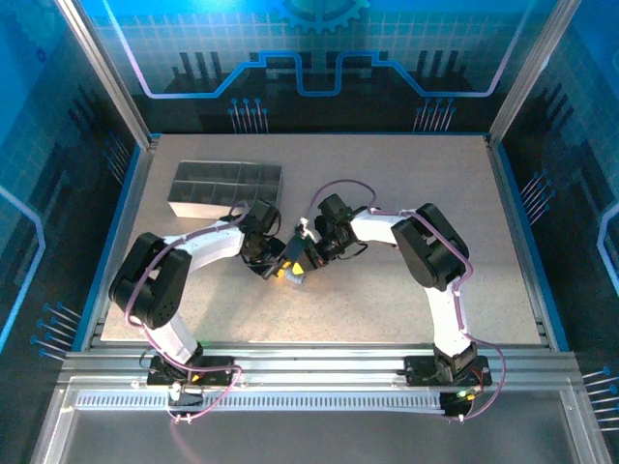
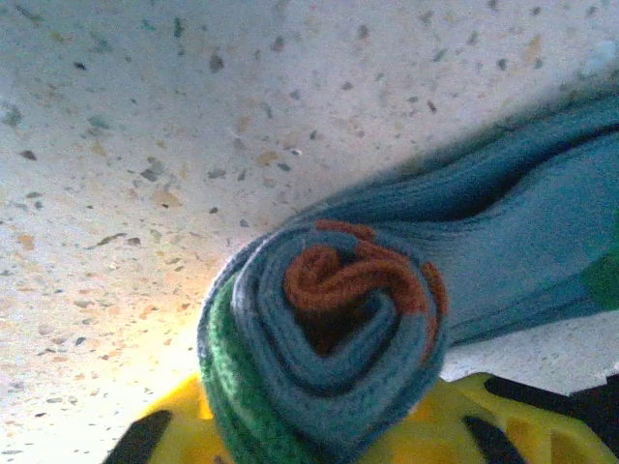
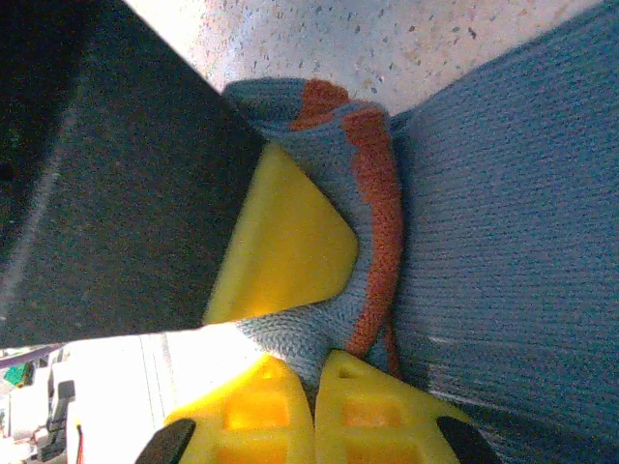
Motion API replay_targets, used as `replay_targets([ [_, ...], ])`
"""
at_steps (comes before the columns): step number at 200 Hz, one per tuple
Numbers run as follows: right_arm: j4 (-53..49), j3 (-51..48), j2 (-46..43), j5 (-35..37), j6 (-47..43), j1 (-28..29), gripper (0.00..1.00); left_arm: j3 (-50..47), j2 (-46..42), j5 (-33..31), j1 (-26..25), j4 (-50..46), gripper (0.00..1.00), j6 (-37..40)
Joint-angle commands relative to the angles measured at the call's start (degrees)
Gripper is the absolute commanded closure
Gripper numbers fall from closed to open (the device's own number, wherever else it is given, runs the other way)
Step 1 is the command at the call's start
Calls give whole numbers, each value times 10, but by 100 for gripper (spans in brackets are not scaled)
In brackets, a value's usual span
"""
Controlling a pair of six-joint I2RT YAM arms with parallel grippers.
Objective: Roll the socks
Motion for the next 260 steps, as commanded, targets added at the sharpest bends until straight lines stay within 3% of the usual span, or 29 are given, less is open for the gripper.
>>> replay_targets([
  [1, -50, -38, -7, 126, -46, 17, 96, -53, 26, -25, -8, -99, 100, 18],
  [19, 51, -114, -119, 190, -97, 57, 78, -84, 2, -19, -8, -122, 100, 10],
  [48, 289, -306, -316, 383, -195, 156, 46, -120, -40, -6, -7, -149, 100, -11],
  [77, 254, -300, -330, 564, -288, 264, 44, -122, -45, -2, -3, -152, 100, -19],
  [94, 280, -303, -314, 630, -335, 315, 44, -115, -33, 1, 3, -154, 100, -18],
  [120, 279, -264, -259, 681, -359, 343, 47, -97, -20, -3, 12, -165, 100, -4],
  [177, 286, -190, -164, 755, -383, 346, 57, -66, -1, 1, 20, -175, 100, 14],
  [207, 232, -162, -128, 778, -357, 336, 70, -61, -5, 2, 19, -176, 100, 17],
  [236, 160, -152, -115, 755, -316, 318, 100, -61, -19, 5, 23, -177, 100, 16],
  [252, 117, -147, -116, 723, -286, 305, 100, -63, -38, 11, 30, -177, 100, 13],
  [260, 101, -148, -120, 698, -272, 299, 100, -64, -49, 15, 35, -177, 91, 10],
])
